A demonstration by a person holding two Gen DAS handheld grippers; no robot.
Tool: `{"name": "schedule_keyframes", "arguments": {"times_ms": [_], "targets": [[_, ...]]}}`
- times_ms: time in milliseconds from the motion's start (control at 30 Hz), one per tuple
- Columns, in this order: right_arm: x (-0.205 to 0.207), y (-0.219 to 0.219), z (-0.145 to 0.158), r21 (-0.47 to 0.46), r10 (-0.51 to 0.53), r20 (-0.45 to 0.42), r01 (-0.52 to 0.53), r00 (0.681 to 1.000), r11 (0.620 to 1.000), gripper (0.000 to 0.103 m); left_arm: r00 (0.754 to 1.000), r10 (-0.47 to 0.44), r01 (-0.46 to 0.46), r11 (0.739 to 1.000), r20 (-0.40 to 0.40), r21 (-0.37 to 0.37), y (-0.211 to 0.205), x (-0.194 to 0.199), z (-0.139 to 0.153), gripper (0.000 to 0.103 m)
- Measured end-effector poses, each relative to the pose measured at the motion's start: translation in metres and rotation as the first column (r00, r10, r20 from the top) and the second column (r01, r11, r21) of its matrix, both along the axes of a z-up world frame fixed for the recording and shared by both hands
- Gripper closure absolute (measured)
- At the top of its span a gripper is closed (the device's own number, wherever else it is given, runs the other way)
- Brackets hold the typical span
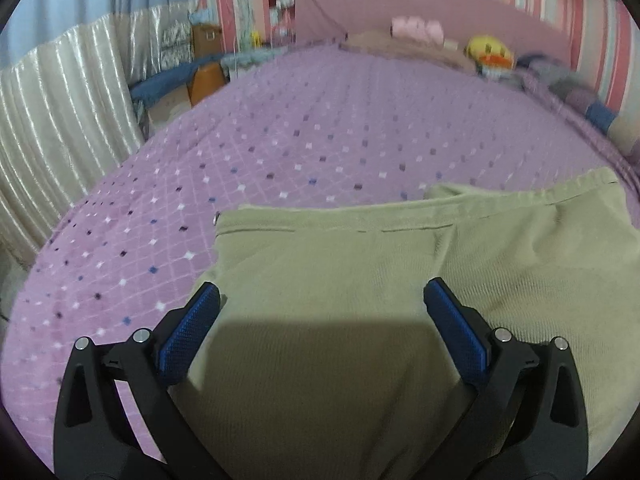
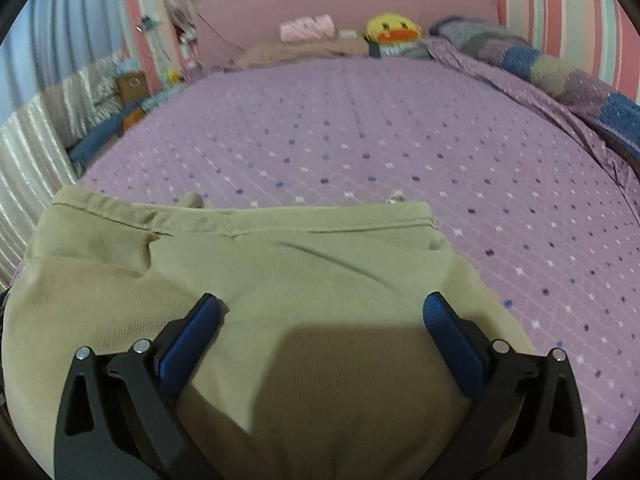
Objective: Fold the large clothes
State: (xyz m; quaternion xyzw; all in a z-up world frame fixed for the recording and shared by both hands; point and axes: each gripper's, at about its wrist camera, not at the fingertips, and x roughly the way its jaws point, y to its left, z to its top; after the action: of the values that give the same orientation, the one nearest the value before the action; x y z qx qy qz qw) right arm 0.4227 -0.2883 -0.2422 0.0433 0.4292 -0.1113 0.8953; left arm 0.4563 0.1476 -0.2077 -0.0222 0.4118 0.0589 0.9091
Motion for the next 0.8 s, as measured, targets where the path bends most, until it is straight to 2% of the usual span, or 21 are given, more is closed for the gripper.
{"name": "schedule_keyframes", "arguments": {"times_ms": [100, 200, 267, 333, 400, 467, 600, 667, 800], "targets": [[0.000, 0.007, 0.015, -0.040, -0.013, -0.124, 0.008, 0.992, 0.999, 0.002, 0.994, 0.001, -0.007, 0.999, -0.106, -0.053, 0.006, -0.001, 0.013, 0.003], [-0.010, 0.009, 0.042, -0.059, 0.027, -0.183, -0.038, 0.983, 0.998, 0.002, 0.989, -0.018, 0.015, 1.000, -0.149, -0.023, 0.008, -0.013, 0.038, 0.003], [-0.022, 0.010, 0.064, -0.053, 0.047, -0.173, -0.057, 0.984, 0.997, 0.002, 0.990, -0.010, 0.019, 0.998, -0.141, 0.060, 0.008, -0.027, 0.061, 0.003], [-0.038, 0.014, 0.086, -0.061, 0.082, -0.148, -0.091, 0.986, 0.994, 0.002, 0.988, -0.003, 0.018, 0.995, -0.157, 0.095, 0.010, -0.042, 0.080, 0.003], [-0.056, 0.020, 0.103, -0.083, 0.112, -0.134, -0.123, 0.985, 0.989, 0.002, 0.986, -0.011, 0.025, 0.996, -0.169, 0.082, 0.013, -0.058, 0.092, 0.003], [-0.081, 0.026, 0.116, -0.092, 0.161, -0.109, -0.172, 0.981, 0.981, 0.002, 0.986, -0.028, 0.033, 0.999, -0.161, 0.027, 0.020, -0.083, 0.100, 0.003], [-0.119, 0.021, 0.119, -0.085, 0.170, -0.085, -0.177, 0.982, 0.981, 0.002, 0.986, -0.025, 0.016, 0.998, -0.163, -0.058, 0.032, -0.119, 0.093, 0.003], [-0.131, 0.011, 0.114, -0.039, 0.153, -0.078, -0.156, 0.985, 0.987, 0.002, 0.987, -0.008, -0.005, 0.997, -0.161, -0.081, 0.036, -0.134, 0.083, 0.003], [-0.152, -0.023, 0.088, 0.108, 0.114, -0.083, -0.105, 0.990, 0.989, 0.002, 0.982, -0.016, -0.009, 0.991, -0.188, -0.132, 0.042, -0.148, 0.059, 0.003]]}}
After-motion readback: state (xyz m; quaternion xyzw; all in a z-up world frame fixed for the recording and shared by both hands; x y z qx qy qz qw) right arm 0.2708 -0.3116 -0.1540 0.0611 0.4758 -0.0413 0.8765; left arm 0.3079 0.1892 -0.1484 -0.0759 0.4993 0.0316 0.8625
